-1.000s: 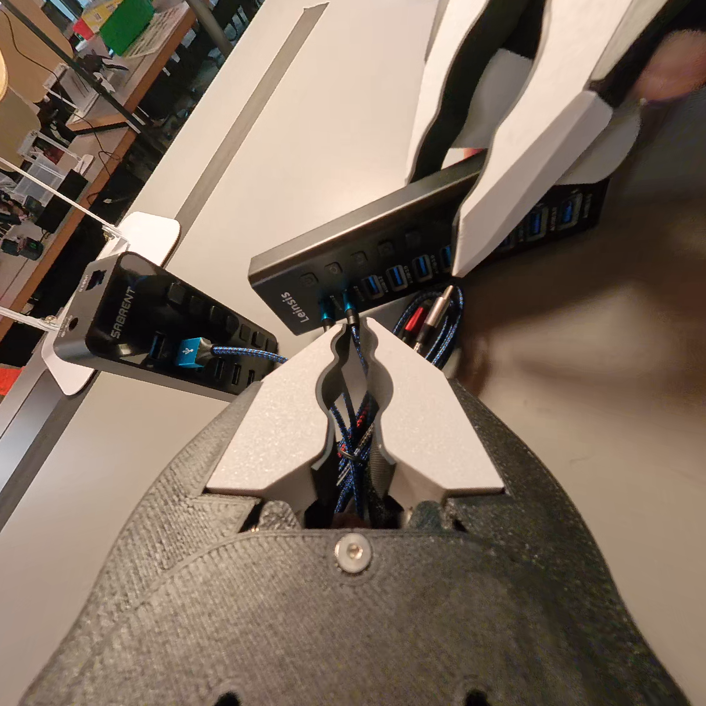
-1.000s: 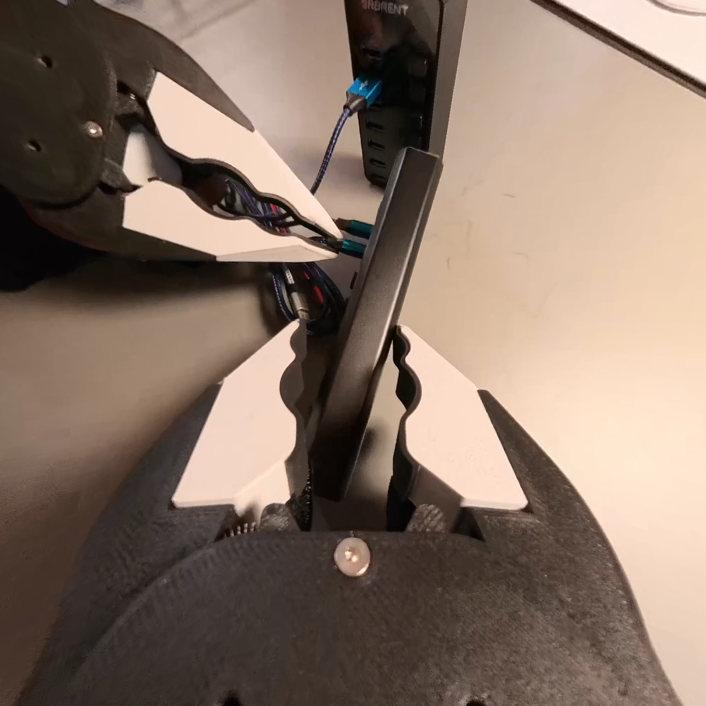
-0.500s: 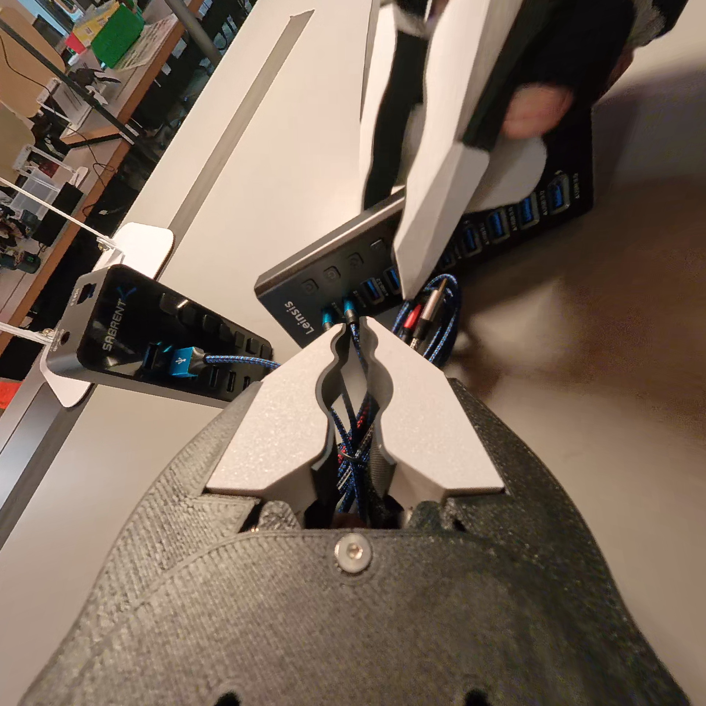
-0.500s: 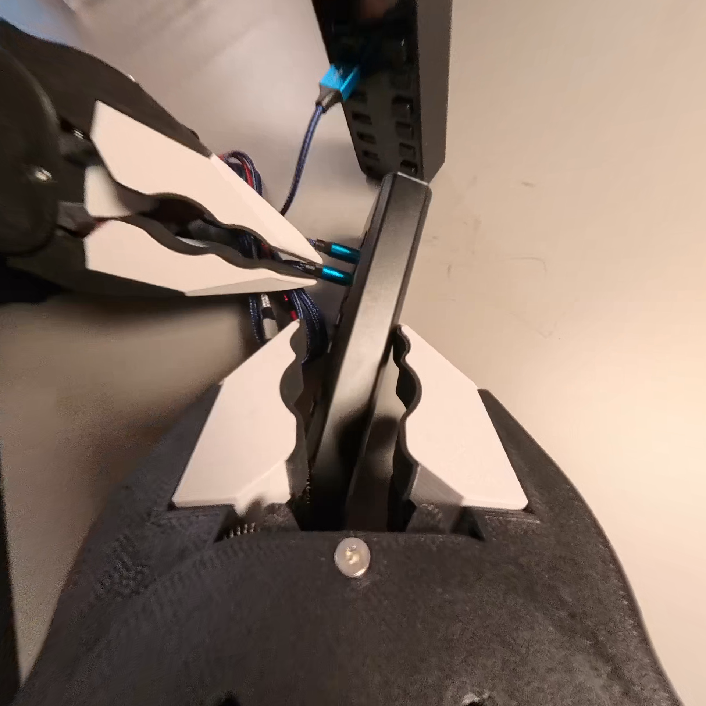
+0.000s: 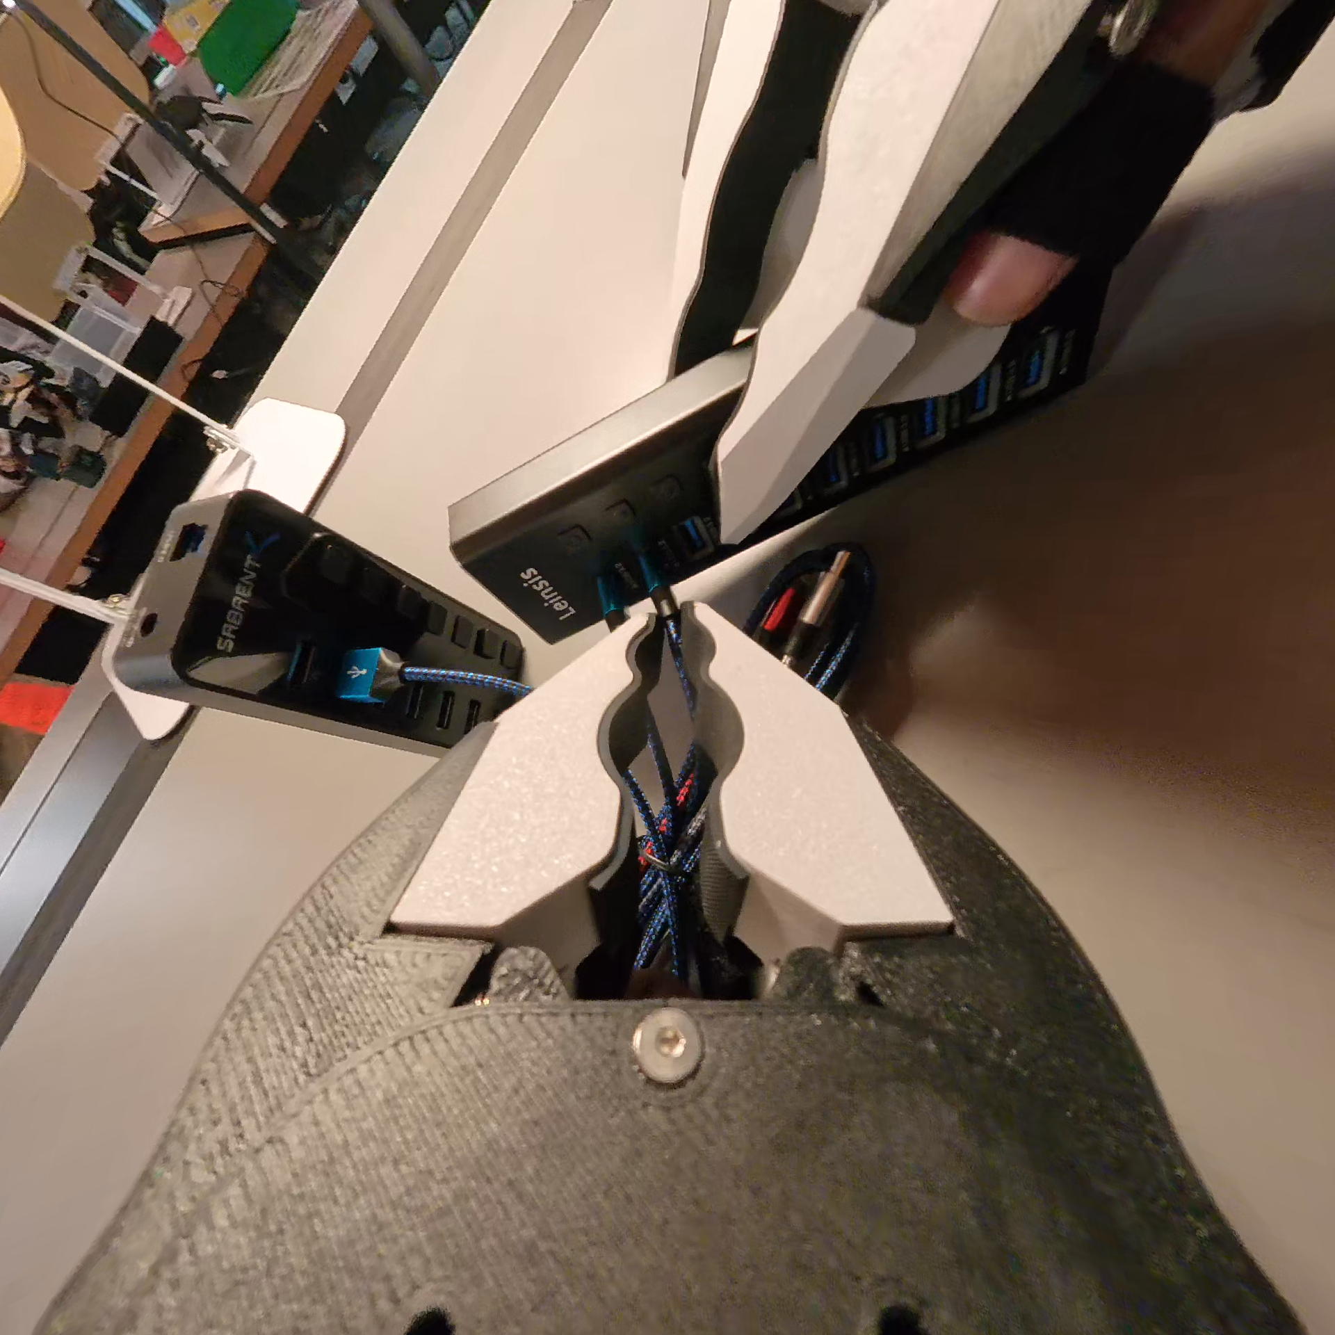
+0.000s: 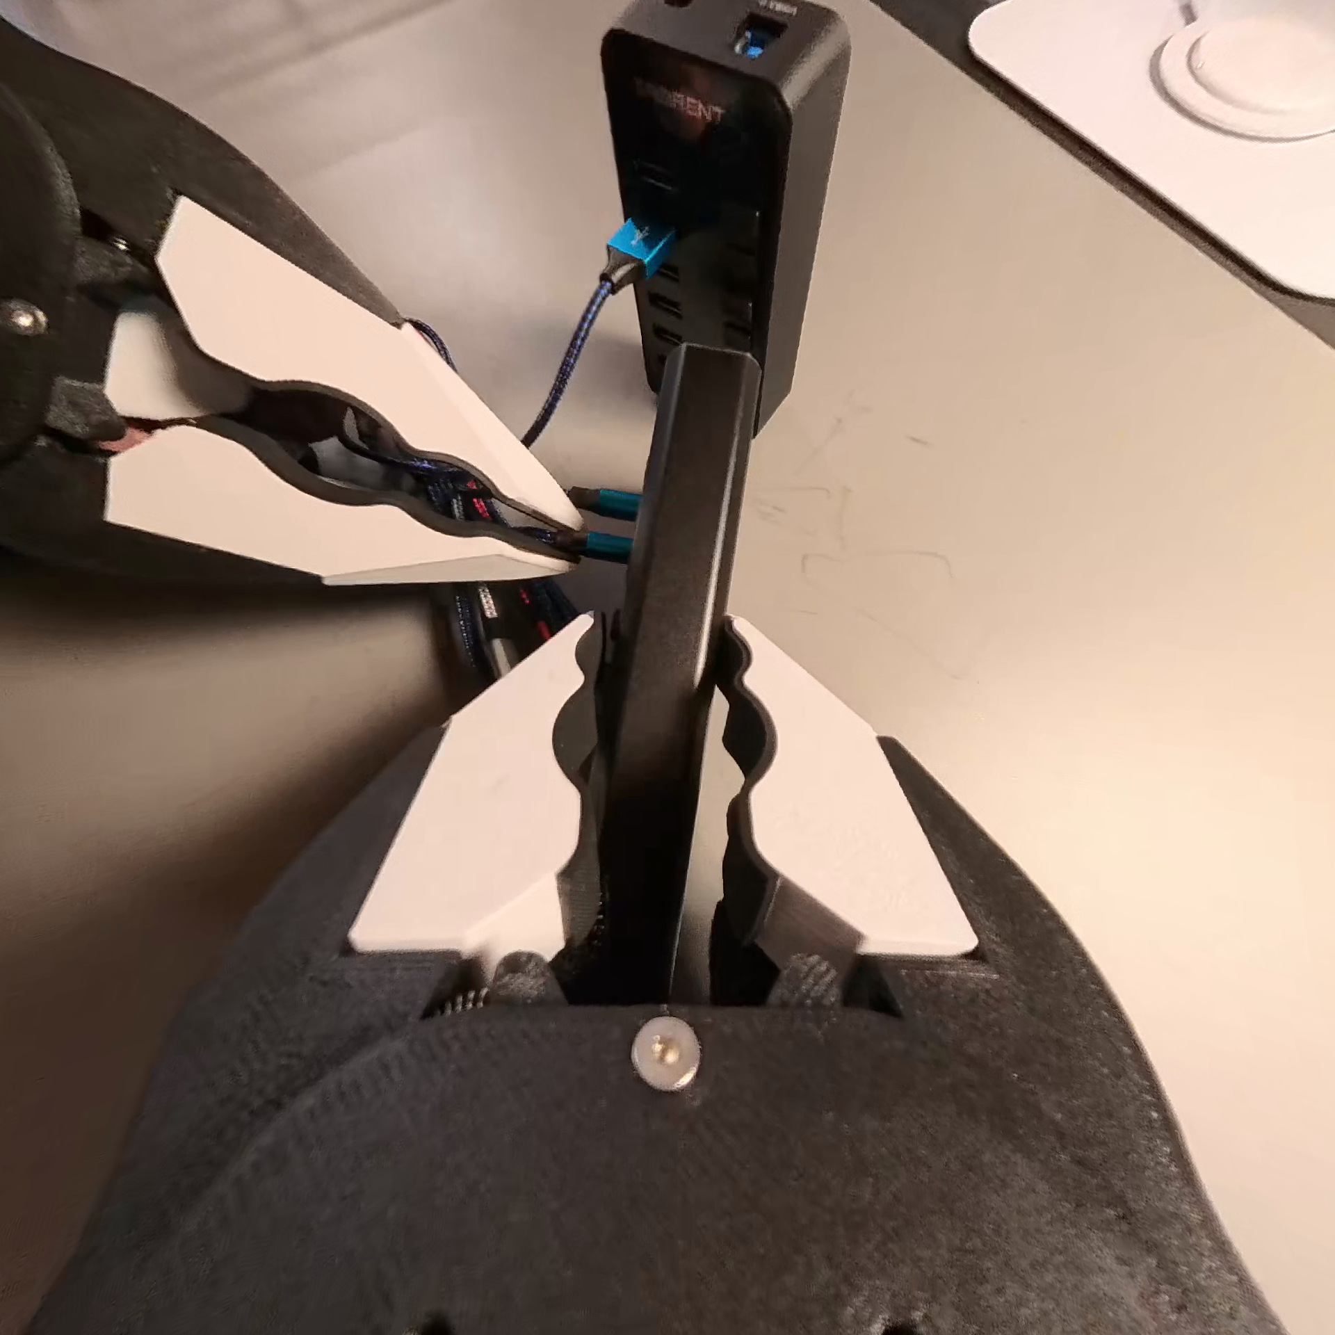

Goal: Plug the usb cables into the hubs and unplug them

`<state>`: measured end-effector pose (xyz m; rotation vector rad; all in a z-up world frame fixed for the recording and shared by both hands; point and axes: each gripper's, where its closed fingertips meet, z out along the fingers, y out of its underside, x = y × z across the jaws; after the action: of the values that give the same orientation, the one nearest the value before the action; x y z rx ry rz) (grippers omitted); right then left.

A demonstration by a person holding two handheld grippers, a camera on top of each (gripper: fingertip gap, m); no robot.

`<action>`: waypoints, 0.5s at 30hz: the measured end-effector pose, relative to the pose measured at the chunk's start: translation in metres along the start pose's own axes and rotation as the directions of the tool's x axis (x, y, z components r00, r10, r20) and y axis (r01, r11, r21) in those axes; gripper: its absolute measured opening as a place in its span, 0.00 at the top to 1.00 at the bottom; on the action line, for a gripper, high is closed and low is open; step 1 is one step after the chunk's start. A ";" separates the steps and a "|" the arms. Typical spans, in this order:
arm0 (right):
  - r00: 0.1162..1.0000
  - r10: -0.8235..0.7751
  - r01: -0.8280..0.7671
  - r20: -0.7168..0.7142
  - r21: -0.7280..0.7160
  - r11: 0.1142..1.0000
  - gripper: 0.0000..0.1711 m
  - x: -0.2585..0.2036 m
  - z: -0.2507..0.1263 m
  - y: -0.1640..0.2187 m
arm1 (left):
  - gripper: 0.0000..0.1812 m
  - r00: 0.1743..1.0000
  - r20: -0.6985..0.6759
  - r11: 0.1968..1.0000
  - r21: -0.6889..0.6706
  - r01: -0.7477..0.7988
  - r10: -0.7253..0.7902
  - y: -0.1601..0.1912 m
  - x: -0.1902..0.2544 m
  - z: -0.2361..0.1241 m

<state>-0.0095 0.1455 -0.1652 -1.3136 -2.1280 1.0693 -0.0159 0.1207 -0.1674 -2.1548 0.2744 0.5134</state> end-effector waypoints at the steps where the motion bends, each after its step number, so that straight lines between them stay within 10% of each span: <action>1: 1.000 -0.006 0.006 -0.011 0.002 1.000 0.83 0.000 0.000 0.000 | 0.97 1.000 0.012 1.000 -0.006 -0.006 0.006 0.000 0.000 0.000; 15: 0.996 -0.019 0.022 -0.091 0.026 0.999 0.84 -0.001 0.001 -0.005 | 0.97 0.994 0.110 1.000 -0.031 0.000 0.003 0.001 -0.007 -0.001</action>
<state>-0.0120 0.1432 -0.1619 -1.3001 -2.0493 1.0075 -0.0218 0.1197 -0.1644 -2.1482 0.2084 0.6384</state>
